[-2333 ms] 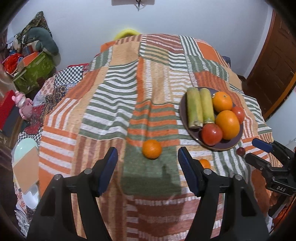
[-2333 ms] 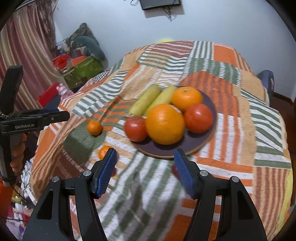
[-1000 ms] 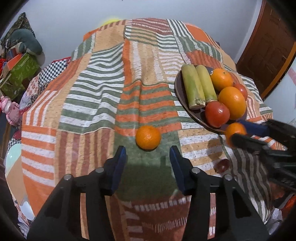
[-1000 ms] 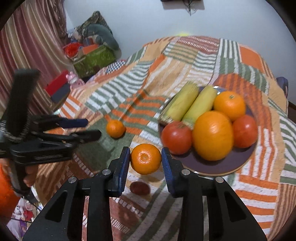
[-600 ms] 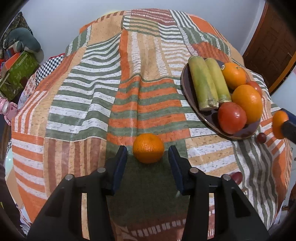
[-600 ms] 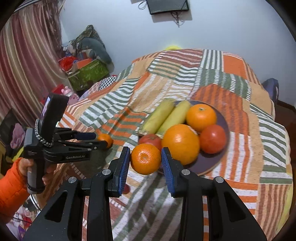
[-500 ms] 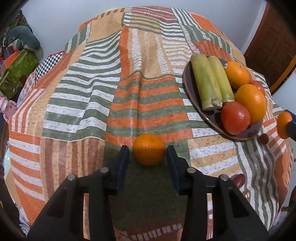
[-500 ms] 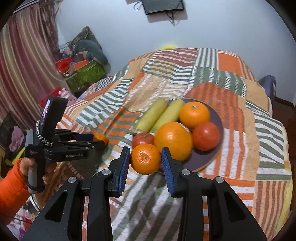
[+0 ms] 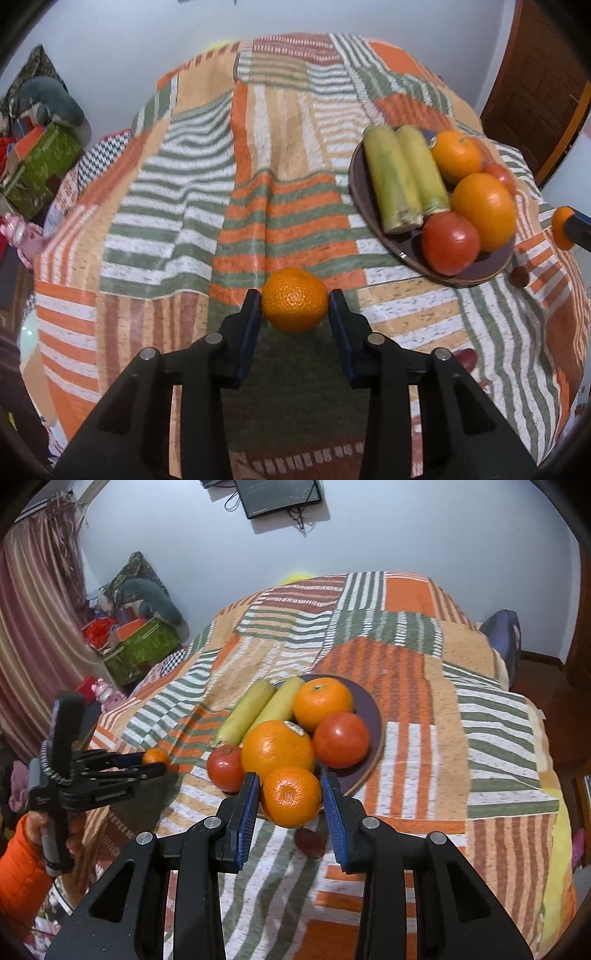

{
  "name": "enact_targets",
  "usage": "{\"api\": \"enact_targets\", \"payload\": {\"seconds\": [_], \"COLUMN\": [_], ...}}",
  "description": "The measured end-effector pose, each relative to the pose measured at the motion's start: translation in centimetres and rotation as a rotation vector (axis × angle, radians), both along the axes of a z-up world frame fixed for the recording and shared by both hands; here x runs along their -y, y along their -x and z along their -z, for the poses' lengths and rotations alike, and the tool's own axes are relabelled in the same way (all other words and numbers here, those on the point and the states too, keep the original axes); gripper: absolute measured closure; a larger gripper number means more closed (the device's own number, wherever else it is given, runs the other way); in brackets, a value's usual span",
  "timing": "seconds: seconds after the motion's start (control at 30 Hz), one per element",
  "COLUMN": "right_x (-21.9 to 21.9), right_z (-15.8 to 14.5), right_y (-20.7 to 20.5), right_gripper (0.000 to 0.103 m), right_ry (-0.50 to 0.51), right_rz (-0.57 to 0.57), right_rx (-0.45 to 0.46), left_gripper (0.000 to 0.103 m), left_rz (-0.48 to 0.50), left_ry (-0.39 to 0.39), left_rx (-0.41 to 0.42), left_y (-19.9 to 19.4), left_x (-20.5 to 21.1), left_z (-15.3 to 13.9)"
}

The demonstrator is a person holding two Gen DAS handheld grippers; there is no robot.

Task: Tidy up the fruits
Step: 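Close the right tool on its tangerine while the left tool grasps the other tangerine, then carry both tangerines with both tools onto the plate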

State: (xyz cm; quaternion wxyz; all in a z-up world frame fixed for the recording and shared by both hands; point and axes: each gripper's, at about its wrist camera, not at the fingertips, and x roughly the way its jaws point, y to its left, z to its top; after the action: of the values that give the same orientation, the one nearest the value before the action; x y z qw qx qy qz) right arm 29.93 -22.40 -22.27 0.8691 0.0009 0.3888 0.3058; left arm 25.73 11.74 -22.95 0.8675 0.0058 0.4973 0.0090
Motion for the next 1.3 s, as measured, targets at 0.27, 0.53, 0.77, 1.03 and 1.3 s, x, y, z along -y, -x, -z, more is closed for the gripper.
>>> {"api": "enact_targets", "payload": {"seconds": [0.27,0.53,0.77,1.03,1.3], "right_x": [1.3,2.5,3.2,2.2,0.1], "right_z": [-1.0,-1.9,-2.3,-2.7,-2.4], "right_y": [-0.1,-0.9,-1.9,-3.0,-4.2], "right_gripper": [0.071,0.071,0.071,0.071,0.071], "right_ry": [-0.02,-0.023,-0.032,-0.024,-0.006], "right_rz": [0.025,0.036,0.05,0.019,-0.027], "right_rx": [0.026,0.066,0.082,0.102,0.125], "left_gripper": [0.066,0.066,0.066,0.066,0.066], "left_rz": [0.03,0.059,0.075,0.083,0.091], "left_ry": [0.016,0.046,0.053,0.077,0.099], "left_rx": [0.074,0.124,0.158,0.17,0.147], "left_y": [0.9,0.6,-0.3,-1.8,-4.0], "left_x": [1.6,3.6,4.9,5.8,6.6], "left_z": [-3.5,-6.0,-7.2,-7.4,-6.4]}}
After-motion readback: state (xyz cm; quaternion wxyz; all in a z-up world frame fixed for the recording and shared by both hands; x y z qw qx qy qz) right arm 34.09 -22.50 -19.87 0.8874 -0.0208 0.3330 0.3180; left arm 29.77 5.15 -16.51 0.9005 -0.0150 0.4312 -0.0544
